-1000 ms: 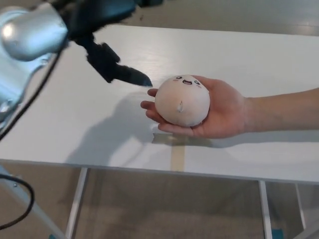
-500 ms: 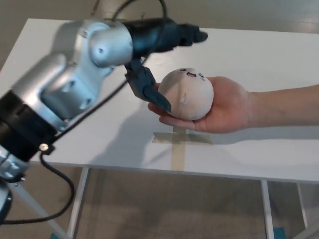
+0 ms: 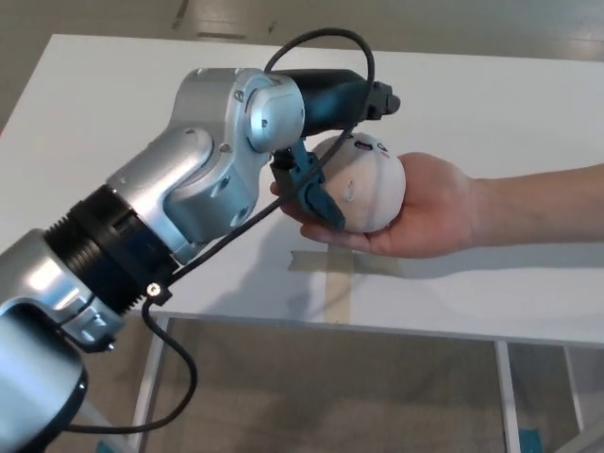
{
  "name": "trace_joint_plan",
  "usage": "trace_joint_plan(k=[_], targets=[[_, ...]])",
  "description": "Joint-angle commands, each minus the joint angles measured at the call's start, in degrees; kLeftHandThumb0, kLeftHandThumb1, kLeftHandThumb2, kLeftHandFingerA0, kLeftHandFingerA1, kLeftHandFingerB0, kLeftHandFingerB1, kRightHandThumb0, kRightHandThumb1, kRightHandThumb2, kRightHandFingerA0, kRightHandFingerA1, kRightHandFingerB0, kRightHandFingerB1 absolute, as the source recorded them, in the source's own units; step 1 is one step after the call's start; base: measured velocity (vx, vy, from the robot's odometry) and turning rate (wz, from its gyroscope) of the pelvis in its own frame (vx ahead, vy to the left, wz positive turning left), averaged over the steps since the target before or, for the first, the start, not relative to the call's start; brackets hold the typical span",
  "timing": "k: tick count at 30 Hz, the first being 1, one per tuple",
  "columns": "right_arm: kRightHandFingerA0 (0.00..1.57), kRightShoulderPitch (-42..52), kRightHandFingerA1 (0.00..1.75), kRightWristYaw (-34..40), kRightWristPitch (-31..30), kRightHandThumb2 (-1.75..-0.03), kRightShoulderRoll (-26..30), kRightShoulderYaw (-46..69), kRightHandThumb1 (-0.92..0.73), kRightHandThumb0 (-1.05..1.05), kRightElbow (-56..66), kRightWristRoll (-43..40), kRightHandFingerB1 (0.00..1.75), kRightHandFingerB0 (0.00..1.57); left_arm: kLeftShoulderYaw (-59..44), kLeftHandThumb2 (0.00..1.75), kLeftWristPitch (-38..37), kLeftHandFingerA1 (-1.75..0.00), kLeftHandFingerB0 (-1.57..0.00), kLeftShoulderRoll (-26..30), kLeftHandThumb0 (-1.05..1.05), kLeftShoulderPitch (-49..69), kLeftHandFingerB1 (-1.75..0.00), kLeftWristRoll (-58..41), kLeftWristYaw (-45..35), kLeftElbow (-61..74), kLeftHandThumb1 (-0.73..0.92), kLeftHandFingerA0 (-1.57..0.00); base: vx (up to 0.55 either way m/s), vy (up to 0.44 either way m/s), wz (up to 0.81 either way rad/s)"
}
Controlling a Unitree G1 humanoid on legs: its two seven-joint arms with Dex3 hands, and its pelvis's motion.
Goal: Use the left hand to take the pink dumpling toy on a person's hand and put it on the desk.
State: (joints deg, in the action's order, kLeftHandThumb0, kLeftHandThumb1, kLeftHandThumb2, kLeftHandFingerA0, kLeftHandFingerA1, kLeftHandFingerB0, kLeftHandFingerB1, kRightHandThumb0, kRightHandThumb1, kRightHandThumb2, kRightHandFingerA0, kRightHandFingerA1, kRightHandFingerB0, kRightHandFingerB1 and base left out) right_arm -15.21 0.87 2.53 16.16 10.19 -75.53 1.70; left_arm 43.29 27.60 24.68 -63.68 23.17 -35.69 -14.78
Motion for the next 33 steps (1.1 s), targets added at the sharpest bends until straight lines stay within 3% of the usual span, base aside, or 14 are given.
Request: trace_joint_plan(k=[1,8,9,10,15,19,20,21,22,23,24,26,30,33], targets=[[0.67,0.4,0.47,-0.7,0.2,-0.6,0.3,-0.4,-0.68,-0.2,0.1,0.3,0.43,0.55,-0.4,0.71,-1.4,-0.03,0.0,-1.3,-0.53,2.4,-0.12,4.4,0.9,-2.6,0.35,0.0,0.0,0.0,0.0],[0.67,0.1,0.47,-0.6,0.2,-0.6,0.3,-0.5,-0.67,-0.2,0.2,0.2,0.44,0.56,-0.1,0.73,-3.8,-0.27,0.0,-2.4,-0.51,3.1,-0.16,6.3,1.6,-6.5,0.36,-0.07,0.0,0.0,0.0],[0.67,0.1,0.46,-0.6,0.3,-0.6,0.3,-0.5,-0.67,-0.2,0.2,0.2,0.44,0.57,-0.1,0.53,-4.1,-0.28,0.0,-2.6,-0.55,3.3,-0.2,6.7,1.4,-7.1,0.38,-0.16,0.0,0.0,0.0],[0.67,0.1,0.46,-0.6,0.2,-0.6,0.3,-0.4,-0.67,-0.2,0.2,0.1,0.44,0.57,-0.2,0.69,-4.0,-0.43,0.0,-3.0,-0.53,3.6,-0.14,7.0,1.1,-7.7,0.34,-0.23,0.0,0.0,0.0],[0.67,0.0,0.46,-0.5,0.0,-0.6,0.4,-0.3,-0.67,-0.2,0.2,0.0,0.44,0.58,-0.6,0.69,-3.8,-0.49,0.0,-3.6,-0.5,4.8,-0.16,7.0,-0.5,-8.7,0.31,-0.38,0.0,0.0,0.0],[0.67,-0.1,0.46,-0.4,-0.1,-0.6,0.4,-0.3,-0.67,-0.21,0.1,0.0,0.45,0.59,-2.0,0.52,-5.5,-0.42,-0.01,-4.0,-0.43,5.8,-0.24,5.8,-1.1,-10.1,0.4,-0.62,0.0,0.0,0.0],[0.67,-0.3,0.46,-0.4,-0.2,-0.6,0.4,-0.3,-0.67,-0.21,0.1,0.0,0.45,0.59,-3.3,0.56,-8.5,-0.71,-0.22,-4.2,-0.31,6.8,-0.3,5.0,1.2,-10.7,0.53,-0.74,0.0,0.0,0.0],[0.67,-0.4,0.46,-0.4,-0.2,-0.59,0.4,-0.2,-0.67,-0.21,0.1,0.0,0.45,0.59,-3.9,0.58,-9.7,-0.72,-0.45,-4.3,-0.24,7.2,-0.35,4.6,2.2,-10.7,0.6,-0.84,0.0,0.0,0.0],[0.67,-0.5,0.46,-0.3,-0.2,-0.59,0.3,-0.2,-0.67,-0.21,0.1,-0.1,0.45,0.59,-4.8,0.58,-11.0,-0.72,-0.45,-4.6,-0.24,7.7,-0.35,4.6,3.0,-10.8,0.6,-0.84,0.0,0.0,0.0],[0.67,-0.5,0.46,-0.3,-0.2,-0.59,0.3,-0.2,-0.66,-0.21,0.1,0.0,0.45,0.59,-5.2,0.59,-11.5,-0.74,-0.74,-5.1,-0.19,7.8,-0.44,5.1,3.8,-10.6,0.61,-0.99,0.0,0.0,0.0],[0.67,-0.5,0.46,-0.3,-0.2,-0.59,0.4,-0.2,-0.66,-0.21,0.1,0.0,0.45,0.59,-5.4,0.59,-11.8,-0.74,-0.74,-5.2,-0.19,7.9,-0.44,5.3,4.0,-10.6,0.61,-0.99,0.0,0.0,0.0],[0.67,-0.5,0.46,-0.2,-0.1,-0.59,0.3,-0.3,-0.67,-0.19,0.1,0.1,0.45,0.59,-6.1,0.6,-13.9,-1.31,-0.89,-5.7,-0.17,8.9,-0.56,6.2,7.5,-10.4,0.63,-0.83,0.0,0.0,0.0],[0.66,-0.5,0.46,-0.3,0.0,-0.59,0.4,-0.4,-0.67,-0.19,0.1,0.2,0.45,0.59,-7.3,0.63,-17.0,-1.46,-0.85,-6.1,-0.32,10.0,-0.61,7.3,11.2,-10.9,0.64,-0.66,0.0,0.0,0.0],[0.66,-0.4,0.46,-0.4,0.1,-0.59,0.4,-0.5,-0.66,-0.19,0.1,0.2,0.45,0.59,-8.1,0.64,-18.6,-1.45,-0.85,-6.0,-0.32,10.7,-0.62,7.7,12.7,-10.8,0.64,-0.68,0.0,0.0,0.0]])
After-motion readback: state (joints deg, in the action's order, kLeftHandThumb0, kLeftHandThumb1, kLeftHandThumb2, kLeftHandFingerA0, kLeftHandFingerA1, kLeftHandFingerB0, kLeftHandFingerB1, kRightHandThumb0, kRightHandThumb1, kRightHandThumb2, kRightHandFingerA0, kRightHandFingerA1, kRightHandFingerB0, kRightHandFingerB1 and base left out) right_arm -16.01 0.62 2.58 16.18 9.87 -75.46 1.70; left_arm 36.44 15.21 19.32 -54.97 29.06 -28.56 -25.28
